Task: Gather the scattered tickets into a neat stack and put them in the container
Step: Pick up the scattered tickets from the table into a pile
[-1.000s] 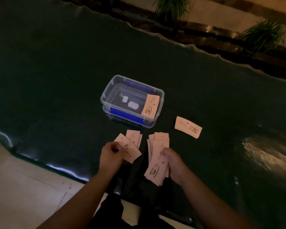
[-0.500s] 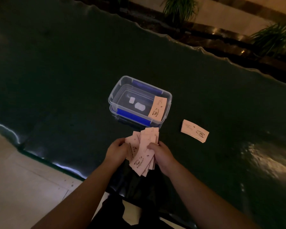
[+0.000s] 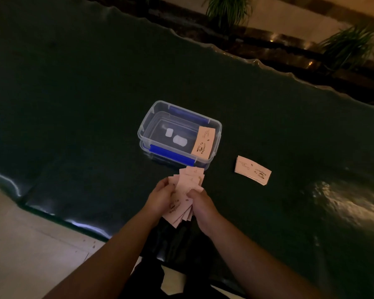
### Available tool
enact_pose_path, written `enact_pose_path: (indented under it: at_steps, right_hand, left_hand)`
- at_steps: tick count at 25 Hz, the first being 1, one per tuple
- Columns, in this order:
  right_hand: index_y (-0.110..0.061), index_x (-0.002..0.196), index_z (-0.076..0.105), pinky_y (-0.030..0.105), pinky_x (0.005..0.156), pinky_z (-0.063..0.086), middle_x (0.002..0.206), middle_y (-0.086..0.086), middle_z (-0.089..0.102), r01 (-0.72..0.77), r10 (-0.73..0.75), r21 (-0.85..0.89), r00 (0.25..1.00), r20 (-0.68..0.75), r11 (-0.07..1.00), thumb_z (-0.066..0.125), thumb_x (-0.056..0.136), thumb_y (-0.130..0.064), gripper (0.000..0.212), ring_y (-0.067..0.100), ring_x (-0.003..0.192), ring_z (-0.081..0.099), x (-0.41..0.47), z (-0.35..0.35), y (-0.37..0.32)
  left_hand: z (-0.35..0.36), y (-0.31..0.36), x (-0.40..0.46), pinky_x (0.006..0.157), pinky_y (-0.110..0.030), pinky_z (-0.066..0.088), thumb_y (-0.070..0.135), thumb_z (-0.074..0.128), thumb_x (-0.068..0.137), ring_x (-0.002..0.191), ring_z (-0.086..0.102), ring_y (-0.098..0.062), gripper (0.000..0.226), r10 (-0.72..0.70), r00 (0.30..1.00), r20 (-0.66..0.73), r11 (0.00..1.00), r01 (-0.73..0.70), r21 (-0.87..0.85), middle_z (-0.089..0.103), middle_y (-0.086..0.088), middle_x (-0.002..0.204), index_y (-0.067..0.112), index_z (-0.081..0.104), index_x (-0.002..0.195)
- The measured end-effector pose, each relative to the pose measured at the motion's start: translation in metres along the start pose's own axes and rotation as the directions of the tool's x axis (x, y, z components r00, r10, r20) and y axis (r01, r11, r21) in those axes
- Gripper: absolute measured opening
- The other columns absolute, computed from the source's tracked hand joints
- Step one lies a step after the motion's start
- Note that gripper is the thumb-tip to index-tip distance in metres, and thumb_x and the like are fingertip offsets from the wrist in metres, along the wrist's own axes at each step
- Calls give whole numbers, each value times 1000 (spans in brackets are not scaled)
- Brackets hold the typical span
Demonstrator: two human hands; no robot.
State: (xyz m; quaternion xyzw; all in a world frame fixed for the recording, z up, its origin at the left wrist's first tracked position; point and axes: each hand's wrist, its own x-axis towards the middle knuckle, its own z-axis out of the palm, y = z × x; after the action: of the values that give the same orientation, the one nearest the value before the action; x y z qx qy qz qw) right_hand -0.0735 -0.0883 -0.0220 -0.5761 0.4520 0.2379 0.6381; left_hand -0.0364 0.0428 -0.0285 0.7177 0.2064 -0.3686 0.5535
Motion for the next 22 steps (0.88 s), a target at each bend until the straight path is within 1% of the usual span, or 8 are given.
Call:
enact_pose_path:
  at_steps: [2, 5, 8, 11, 12, 15, 19, 22]
  right_hand:
    - [-31, 156, 44, 38, 75, 61, 123, 8, 73, 13, -13, -35, 1000, 10, 999, 53, 102, -23, 55, 23, 96, 77, -3, 6, -1]
    - [-31, 156, 46, 46, 91, 62, 145, 11, 58, 37, -39, -101, 999, -10, 994, 59, 100, -36, 58, 28, 111, 71, -4, 15, -1]
    - [-30, 154, 45, 52, 98, 59, 140, 14, 62, 12, -14, -88, 1000, -25, 996, 57, 100, -37, 56, 32, 112, 71, -7, 13, 0]
    - [-30, 151, 44, 48, 88, 61, 119, 14, 74, -11, 10, 21, 999, 44, 1000, 51, 103, -28, 48, 31, 101, 75, -17, 15, 3]
    - [-31, 151, 45, 47, 86, 61, 118, 14, 75, -2, 1, 26, 998, 60, 1000, 51, 103, -29, 48, 31, 101, 76, -20, 19, 5]
    - [-38, 152, 44, 55, 96, 60, 132, 15, 66, 25, -23, -40, 999, 46, 999, 52, 101, -32, 51, 34, 108, 73, -21, 35, 7]
    - [-44, 155, 39, 55, 96, 60, 143, 15, 54, 85, -76, -169, 995, 59, 982, 53, 99, -31, 59, 33, 111, 70, -27, 40, -5]
    - [-47, 157, 37, 52, 91, 63, 146, 10, 53, 165, -155, -165, 985, 72, 972, 64, 94, -31, 70, 29, 109, 72, -39, 33, -14]
  left_hand:
    - [-2, 3, 2, 91, -44, 56, 27, 53, 101, 103, 66, -17, 55, -3, 998, 70, 999, 0, 34, 61, 8, 111, 29, 43, 154]
    - [-3, 7, 4, 96, -48, 57, 22, 59, 96, 105, 71, -18, 46, -8, 987, 158, 996, -5, 86, 71, 2, 121, 27, 59, 142]
    - [-11, 7, 5, 95, -52, 59, 25, 64, 96, 101, 76, -24, 37, -53, 976, 210, 996, 36, 82, 77, -5, 114, 23, 65, 133]
    - [-24, 5, 5, 99, -57, 56, 20, 66, 94, 103, 76, -33, 33, -100, 952, 290, 994, 106, -4, 81, -14, 108, 17, 67, 126]
    - [-28, 3, 4, 99, -57, 55, 17, 64, 94, 103, 76, -34, 32, -101, 941, 322, 993, 116, -30, 82, -15, 106, 16, 67, 125]
    - [-31, -6, 2, 97, -55, 57, 16, 55, 94, 106, 75, -39, 37, -82, 927, 366, 993, 106, -45, 78, -23, 114, 15, 62, 130]
    - [-33, -10, 5, 78, -46, 61, 12, 56, 91, 99, 77, -35, 47, -11, 931, 365, 986, 71, -152, 75, -23, 117, 14, 55, 138]
    - [-35, -8, 10, 85, -53, 60, 10, 60, 85, 102, 76, -39, 56, 41, 927, 372, 971, 52, -235, 75, -23, 118, 14, 55, 140]
